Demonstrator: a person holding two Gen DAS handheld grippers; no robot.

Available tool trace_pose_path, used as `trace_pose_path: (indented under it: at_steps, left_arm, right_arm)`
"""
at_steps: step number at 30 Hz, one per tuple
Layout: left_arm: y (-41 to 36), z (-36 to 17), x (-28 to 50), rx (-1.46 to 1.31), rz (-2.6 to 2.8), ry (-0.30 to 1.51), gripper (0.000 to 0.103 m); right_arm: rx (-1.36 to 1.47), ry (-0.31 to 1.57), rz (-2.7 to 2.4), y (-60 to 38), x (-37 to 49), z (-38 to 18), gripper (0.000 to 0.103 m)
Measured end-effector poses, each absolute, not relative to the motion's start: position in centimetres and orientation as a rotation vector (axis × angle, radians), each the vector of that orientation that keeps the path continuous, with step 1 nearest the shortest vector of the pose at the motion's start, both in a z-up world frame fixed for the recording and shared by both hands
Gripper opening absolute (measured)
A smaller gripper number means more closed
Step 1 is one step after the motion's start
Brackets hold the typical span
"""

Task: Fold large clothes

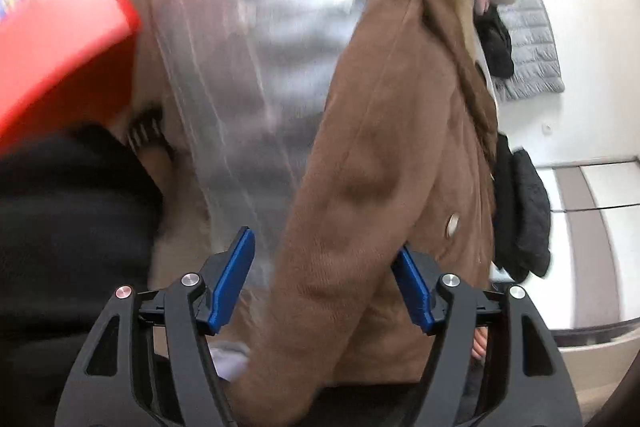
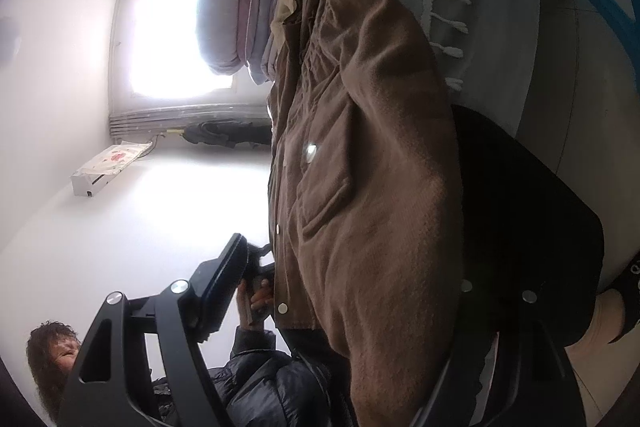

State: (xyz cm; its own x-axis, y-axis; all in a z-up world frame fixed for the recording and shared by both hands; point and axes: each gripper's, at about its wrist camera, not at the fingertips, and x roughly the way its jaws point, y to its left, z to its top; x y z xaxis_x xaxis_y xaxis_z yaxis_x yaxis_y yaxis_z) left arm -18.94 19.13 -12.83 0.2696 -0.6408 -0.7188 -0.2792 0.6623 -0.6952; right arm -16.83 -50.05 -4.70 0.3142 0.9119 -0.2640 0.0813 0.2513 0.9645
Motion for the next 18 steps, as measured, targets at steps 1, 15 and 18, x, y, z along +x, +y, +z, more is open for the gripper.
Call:
trace_pose_path:
  at_steps: [1, 15, 18]
  left_arm:
    - [18.7, -13.2, -19.2, -0.866, -0.311, 1.336, 0.065]
    - [18.2, -7.8, -25.9, -0.816, -0.505, 1.170, 0.006]
    - [19.4, -3.9, -27.3, -0.835, -0.507, 1.026, 0.006]
  right_arm:
    - [1.177, 1.106, 0.764, -50.0, -16.9, -4.6, 0.074]
    - [1.115, 1.004, 0.748, -48.1, -18.5, -2.5, 0.013]
    - [1.144, 0.886, 0.791, -47.6, -18.9, -0.1, 0.012]
